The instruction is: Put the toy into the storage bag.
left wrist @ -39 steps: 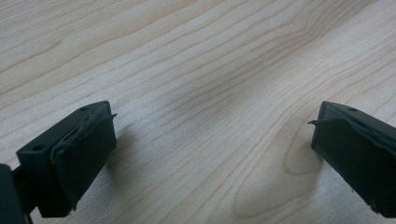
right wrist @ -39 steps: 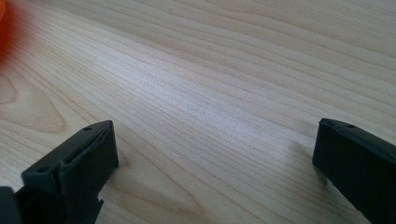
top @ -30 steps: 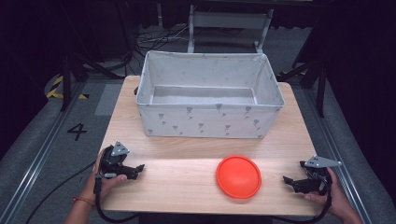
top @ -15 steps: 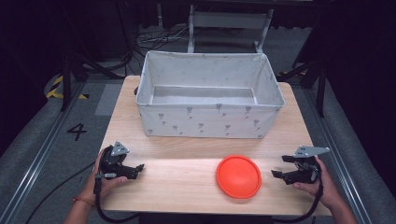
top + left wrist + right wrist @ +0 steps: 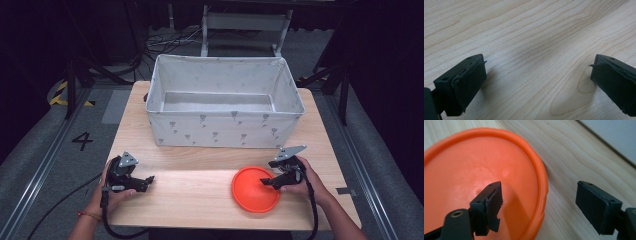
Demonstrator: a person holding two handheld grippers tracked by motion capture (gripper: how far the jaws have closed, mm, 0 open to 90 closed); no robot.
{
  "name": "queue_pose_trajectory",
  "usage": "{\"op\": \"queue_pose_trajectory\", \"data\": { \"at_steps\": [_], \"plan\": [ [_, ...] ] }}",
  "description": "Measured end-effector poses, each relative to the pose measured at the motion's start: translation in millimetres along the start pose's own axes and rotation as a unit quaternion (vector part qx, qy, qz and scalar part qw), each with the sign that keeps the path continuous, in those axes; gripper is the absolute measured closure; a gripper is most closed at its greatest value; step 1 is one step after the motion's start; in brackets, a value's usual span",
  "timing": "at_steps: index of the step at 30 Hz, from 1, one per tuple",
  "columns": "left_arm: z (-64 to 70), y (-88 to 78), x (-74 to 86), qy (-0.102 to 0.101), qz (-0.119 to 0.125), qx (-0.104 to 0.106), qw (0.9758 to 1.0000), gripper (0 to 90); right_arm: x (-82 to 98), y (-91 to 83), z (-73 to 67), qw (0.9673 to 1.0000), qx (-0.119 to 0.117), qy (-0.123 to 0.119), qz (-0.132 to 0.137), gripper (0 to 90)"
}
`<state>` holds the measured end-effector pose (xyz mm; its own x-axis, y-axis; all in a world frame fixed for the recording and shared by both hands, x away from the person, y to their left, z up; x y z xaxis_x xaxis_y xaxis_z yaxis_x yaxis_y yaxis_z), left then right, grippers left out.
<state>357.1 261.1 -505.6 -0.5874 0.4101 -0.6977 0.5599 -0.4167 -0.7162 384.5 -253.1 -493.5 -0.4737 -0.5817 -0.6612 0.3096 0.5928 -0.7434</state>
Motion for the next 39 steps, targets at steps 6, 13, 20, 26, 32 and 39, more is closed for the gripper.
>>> {"op": "queue_pose_trajectory", "data": {
  "at_steps": [6,13,20,26,32,39],
  "plan": [
    [-0.5,0.1,-0.1,0.001,0.0,0.002,1.0,0.5,0.5,4.8,-5.3,0.9998,-0.017,0.0,0.004,15.1],
    [-0.4,0.0,0.2,0.001,0.0,0.003,1.0,0.5,-3.2,9.1,-28.1,0.9993,-0.01,-0.033,-0.014,17.6],
    [-0.6,0.0,0.2,0.002,0.0,0.002,1.0,0.5,-9.6,7.6,-24.7,0.9997,0.0,-0.009,-0.021,36.7],
    [-0.6,0.0,0.1,0.002,0.0,0.002,1.0,0.5,-5.2,1.3,-8.9,0.9984,-0.015,0.054,0.001,61.3],
    [-0.5,0.0,0.1,0.001,0.001,0.002,1.0,0.5,-3.3,-11.6,-2.6,0.9963,-0.041,0.068,0.032,74.3],
    [-0.5,0.0,0.1,0.001,0.001,0.002,1.0,0.5,-9.9,-34.6,-9.3,0.9938,-0.066,0.049,0.075,82.0]
  ]
}}
Point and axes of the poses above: each handheld gripper's, and its own axes: y roughly forward along the jaws, x roughly out of its underside, z roughly to its right, the point moved 1 cm from there along y, roughly forward along the jaws, and after that the axes turned 4 degrees about z, right-handed, at the moved point
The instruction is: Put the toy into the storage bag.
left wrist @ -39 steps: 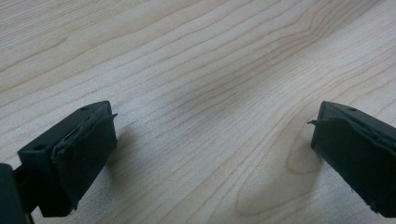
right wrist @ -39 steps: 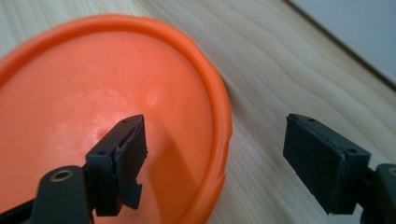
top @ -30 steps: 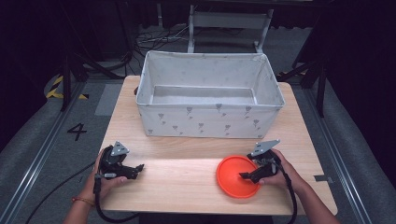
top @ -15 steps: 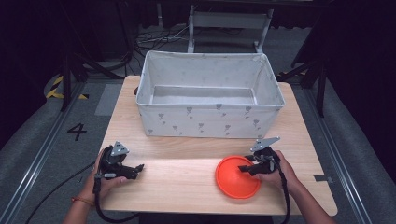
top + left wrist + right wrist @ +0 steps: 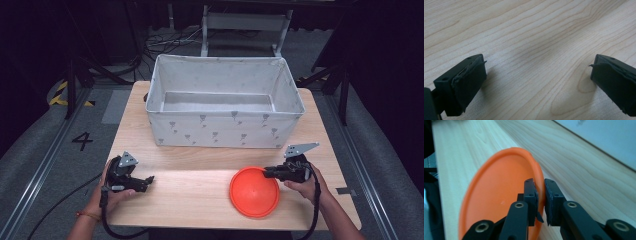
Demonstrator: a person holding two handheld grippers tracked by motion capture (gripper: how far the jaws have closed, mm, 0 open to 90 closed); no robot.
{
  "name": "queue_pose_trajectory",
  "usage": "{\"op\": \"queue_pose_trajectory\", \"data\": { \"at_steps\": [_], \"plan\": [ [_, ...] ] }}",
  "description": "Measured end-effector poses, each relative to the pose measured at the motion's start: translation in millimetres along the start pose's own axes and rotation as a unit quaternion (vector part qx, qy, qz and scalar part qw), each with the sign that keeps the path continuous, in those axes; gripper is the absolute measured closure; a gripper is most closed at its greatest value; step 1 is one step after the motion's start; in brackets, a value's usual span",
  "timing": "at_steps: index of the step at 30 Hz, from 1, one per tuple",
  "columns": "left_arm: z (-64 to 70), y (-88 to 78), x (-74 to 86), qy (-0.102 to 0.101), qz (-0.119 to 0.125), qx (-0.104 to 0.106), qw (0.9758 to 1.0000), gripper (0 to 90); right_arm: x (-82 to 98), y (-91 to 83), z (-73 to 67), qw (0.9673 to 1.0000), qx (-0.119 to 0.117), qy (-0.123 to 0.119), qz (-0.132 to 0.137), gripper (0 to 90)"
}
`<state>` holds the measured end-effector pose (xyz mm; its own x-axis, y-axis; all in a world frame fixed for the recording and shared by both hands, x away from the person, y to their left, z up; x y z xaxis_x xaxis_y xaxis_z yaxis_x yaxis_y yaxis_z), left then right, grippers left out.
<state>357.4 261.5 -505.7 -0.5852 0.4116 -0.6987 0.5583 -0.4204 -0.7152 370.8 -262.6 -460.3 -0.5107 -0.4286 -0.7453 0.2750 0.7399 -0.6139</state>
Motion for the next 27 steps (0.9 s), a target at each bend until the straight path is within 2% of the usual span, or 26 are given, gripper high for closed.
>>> {"op": "queue_pose_trajectory", "data": {
  "at_steps": [6,16,21,27],
  "plan": [
    [0.0,0.0,0.0,0.0,0.0,0.0,1.0,0.5,-7.4,-10.6,-13.1,0.9992,0.011,-0.037,0.008,82.2],
    [-0.1,0.0,0.0,0.0,0.0,0.0,1.0,0.5,-19.9,-32.0,-26.1,0.9949,0.031,-0.096,0.005,82.2],
    [-0.1,0.0,0.0,0.0,0.0,0.0,1.0,0.5,-23.6,-45.2,-28.2,0.9935,0.039,-0.107,0.009,82.2],
    [-0.1,0.0,0.0,0.0,0.0,0.0,1.0,0.5,-27.4,-61.6,-27.4,0.9923,0.057,-0.108,0.018,82.3]
  ]
}}
Point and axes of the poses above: each handheld gripper's, and its own axes: y roughly forward along the jaws, x roughly out of its underside, z roughly to its right, the point moved 1 cm from there along y, roughly forward along the jaws, and after that the axes turned 4 degrees about z, right-handed, at the moved point
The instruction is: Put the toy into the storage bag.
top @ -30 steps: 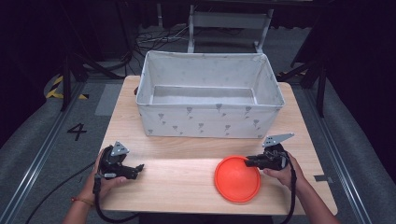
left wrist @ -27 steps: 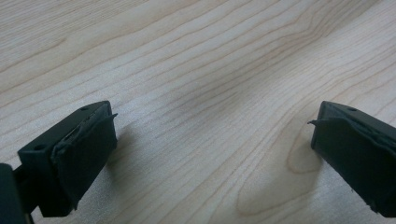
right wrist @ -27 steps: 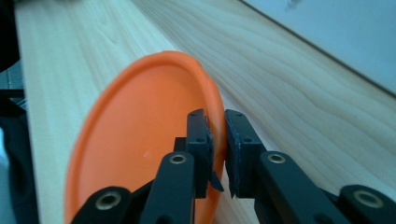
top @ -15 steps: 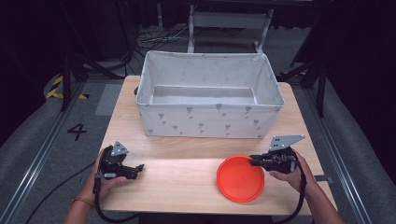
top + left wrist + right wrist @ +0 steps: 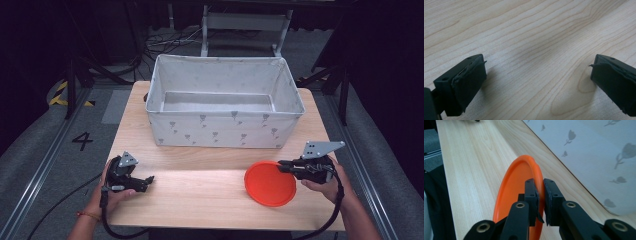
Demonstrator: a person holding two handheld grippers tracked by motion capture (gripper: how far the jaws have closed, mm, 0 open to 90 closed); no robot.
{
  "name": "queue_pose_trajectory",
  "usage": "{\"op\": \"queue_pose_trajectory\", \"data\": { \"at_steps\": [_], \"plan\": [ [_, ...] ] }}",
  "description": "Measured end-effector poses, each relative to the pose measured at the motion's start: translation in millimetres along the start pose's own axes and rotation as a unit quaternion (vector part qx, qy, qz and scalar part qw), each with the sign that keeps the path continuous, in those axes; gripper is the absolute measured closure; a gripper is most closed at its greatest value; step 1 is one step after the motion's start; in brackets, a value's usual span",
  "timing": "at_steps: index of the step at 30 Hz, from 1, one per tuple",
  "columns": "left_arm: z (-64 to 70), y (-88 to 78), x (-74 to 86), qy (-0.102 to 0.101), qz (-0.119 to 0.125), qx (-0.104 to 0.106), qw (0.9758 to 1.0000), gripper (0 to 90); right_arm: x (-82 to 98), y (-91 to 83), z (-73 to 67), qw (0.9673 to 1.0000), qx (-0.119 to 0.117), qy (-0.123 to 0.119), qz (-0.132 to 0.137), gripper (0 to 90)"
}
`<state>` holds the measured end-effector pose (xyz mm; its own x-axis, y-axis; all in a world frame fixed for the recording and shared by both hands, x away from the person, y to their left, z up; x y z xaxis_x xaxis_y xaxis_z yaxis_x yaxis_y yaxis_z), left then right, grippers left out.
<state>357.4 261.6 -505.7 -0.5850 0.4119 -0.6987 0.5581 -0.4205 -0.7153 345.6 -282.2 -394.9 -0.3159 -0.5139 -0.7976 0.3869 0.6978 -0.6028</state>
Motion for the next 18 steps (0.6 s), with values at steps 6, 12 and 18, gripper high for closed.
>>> {"op": "queue_pose_trajectory", "data": {
  "at_steps": [6,12,18],
  "plan": [
    [0.0,0.0,0.0,0.0,0.0,0.0,1.0,0.5,-6.4,-11.3,1.1,0.9998,0.013,-0.013,-0.007,82.3],
    [0.0,0.0,0.0,0.0,0.0,0.0,1.0,0.5,-16.8,-26.7,4.7,0.9997,0.02,-0.014,0.0,82.3],
    [0.0,0.0,0.0,0.0,0.0,0.0,1.0,0.5,-26.9,-42.7,8.1,0.9992,0.033,-0.021,0.0,82.2]
  ]
}}
Point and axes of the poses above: each handheld gripper's, and its own axes: y roughly forward along the jaws, x roughly out of its underside, z roughly to its right, the point moved 1 cm from there along y, roughly forward along the jaws, and after that the axes turned 4 degrees about z, right-handed, at the moved point
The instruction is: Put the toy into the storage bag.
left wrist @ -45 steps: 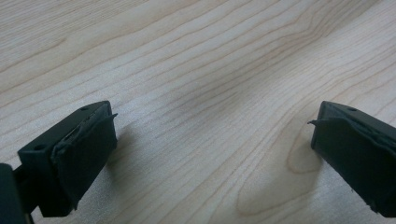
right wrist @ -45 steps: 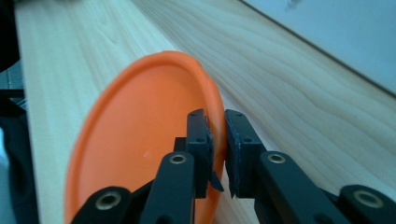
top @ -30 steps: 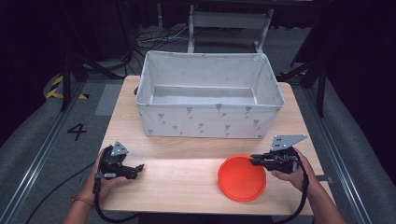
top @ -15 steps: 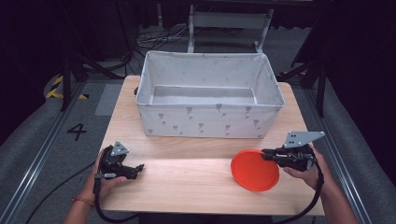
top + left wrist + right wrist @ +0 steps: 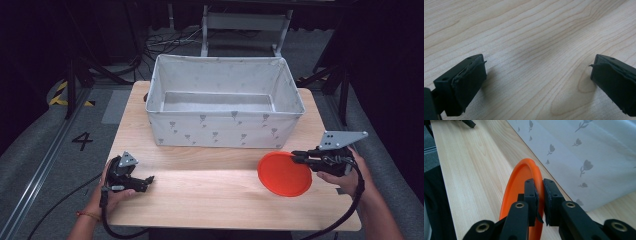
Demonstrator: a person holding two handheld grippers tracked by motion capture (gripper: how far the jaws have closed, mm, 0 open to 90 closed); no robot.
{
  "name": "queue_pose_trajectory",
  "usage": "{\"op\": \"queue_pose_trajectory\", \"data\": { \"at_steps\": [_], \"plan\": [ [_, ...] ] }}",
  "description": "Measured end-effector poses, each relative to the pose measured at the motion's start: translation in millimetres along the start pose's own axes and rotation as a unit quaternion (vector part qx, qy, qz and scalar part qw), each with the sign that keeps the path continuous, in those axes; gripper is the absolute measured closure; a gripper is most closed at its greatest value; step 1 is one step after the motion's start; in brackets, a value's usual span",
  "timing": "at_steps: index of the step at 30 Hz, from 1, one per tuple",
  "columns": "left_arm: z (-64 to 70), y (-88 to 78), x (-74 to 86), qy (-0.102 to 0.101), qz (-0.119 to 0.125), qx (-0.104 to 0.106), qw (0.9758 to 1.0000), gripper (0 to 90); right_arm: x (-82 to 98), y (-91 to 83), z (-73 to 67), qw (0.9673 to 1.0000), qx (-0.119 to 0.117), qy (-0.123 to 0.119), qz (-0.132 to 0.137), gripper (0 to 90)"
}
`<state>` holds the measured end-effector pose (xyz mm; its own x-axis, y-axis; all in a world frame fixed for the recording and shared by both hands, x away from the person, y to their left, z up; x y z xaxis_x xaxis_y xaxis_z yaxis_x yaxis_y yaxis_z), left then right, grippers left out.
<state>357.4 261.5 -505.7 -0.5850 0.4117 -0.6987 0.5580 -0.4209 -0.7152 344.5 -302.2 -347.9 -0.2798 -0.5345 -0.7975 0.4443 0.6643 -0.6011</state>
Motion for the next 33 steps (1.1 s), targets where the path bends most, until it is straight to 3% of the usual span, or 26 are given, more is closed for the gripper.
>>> {"op": "queue_pose_trajectory", "data": {
  "at_steps": [5,17,33],
  "plan": [
    [0.0,0.0,0.0,0.0,0.0,0.0,1.0,0.5,-8.2,-12.3,3.4,0.9999,0.014,-0.002,0.003,82.2],
    [0.0,0.0,0.0,0.0,0.0,0.0,1.0,0.5,-43.8,-59.4,13.1,0.9975,0.058,-0.014,0.039,82.2],
    [0.2,-0.1,0.1,-0.001,0.0,0.0,1.0,0.5,-85.0,-85.4,24.0,0.9945,0.086,-0.032,0.049,82.2]
  ]
}}
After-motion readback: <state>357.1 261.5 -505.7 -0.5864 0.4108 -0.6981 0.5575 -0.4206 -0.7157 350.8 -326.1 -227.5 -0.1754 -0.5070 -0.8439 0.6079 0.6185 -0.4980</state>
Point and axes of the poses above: each handheld gripper's, and its own axes: y roughly forward along the jaws, x roughly out of its underside, z roughly to its right, the point moved 1 cm from there along y, roughly forward along the jaws, and after that the axes turned 4 degrees about z, right-handed, at the moved point
